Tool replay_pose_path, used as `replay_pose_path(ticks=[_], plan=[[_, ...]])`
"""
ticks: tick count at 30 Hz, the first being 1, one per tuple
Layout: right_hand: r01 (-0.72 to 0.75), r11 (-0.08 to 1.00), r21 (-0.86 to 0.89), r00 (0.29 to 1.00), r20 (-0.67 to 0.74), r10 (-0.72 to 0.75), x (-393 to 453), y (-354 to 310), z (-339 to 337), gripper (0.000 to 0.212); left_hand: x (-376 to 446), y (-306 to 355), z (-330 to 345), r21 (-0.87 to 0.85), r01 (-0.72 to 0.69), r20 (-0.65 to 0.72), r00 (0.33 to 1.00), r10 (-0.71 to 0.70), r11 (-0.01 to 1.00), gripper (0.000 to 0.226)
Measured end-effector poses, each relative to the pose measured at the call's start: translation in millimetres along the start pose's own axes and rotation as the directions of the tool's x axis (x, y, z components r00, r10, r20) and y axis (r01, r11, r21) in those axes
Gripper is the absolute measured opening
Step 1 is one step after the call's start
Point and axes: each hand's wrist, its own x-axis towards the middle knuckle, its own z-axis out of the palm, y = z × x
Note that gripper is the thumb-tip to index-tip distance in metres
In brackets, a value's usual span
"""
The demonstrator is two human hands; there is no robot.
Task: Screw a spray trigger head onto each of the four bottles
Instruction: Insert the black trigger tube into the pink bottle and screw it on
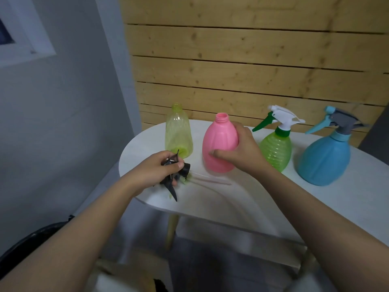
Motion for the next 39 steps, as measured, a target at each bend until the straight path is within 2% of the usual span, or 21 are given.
replay_pose_path(ticks=[6, 13, 16, 18, 24, 29, 33, 39], plan=[[0.055, 0.994, -0.099, 0.998, -0.016, -0.057, -29.8, 0.6, -49.3, 0.089, 0.4, 9.4, 13.9, -0.071, -0.015, -0.011, 1.0, 0.014, 0.997, 0.031], [-0.051, 0.972, -0.23, 0.994, 0.088, 0.073, -66.1, 12.0, -117.5, 0.078, 8.8, 18.1, 39.9, -0.04, -0.036, -0.001, 0.999, 0.036, 0.999, 0.029], [-0.095, 0.96, -0.264, 0.981, 0.139, 0.136, -81.5, 22.0, -141.5, 0.084, 14.6, 20.2, 48.7, -0.047, -0.048, -0.015, 0.999, 0.047, 0.998, 0.031], [-0.097, 0.95, -0.296, 0.978, 0.151, 0.147, -89.1, 29.2, -151.7, 0.078, 17.3, 21.7, 53.2, -0.052, -0.066, -0.032, 0.997, 0.064, 0.996, 0.033], [-0.081, 0.915, -0.396, 0.966, 0.195, 0.169, -96.6, 52.0, -159.6, 0.081, 24.5, 25.3, 59.7, -0.129, -0.118, -0.045, 0.993, 0.113, 0.985, 0.029], [0.011, 0.918, -0.396, 0.974, 0.214, 0.081, -96.9, 57.2, -158.1, 0.085, 25.9, 28.9, 66.8, -0.204, -0.15, -0.041, 0.989, 0.144, 0.967, 0.027], [0.077, 0.912, -0.402, 0.973, 0.231, 0.02, -94.1, 59.1, -154.6, 0.082, 27.3, 29.2, 71.0, -0.197, -0.161, -0.022, 0.987, 0.16, 0.967, 0.025], [0.086, 0.889, -0.449, 0.97, 0.242, 0.028, -92.6, 61.0, -150.2, 0.086, 27.4, 32.6, 75.8, -0.171, -0.165, 0.018, 0.985, 0.171, 0.971, 0.019]])
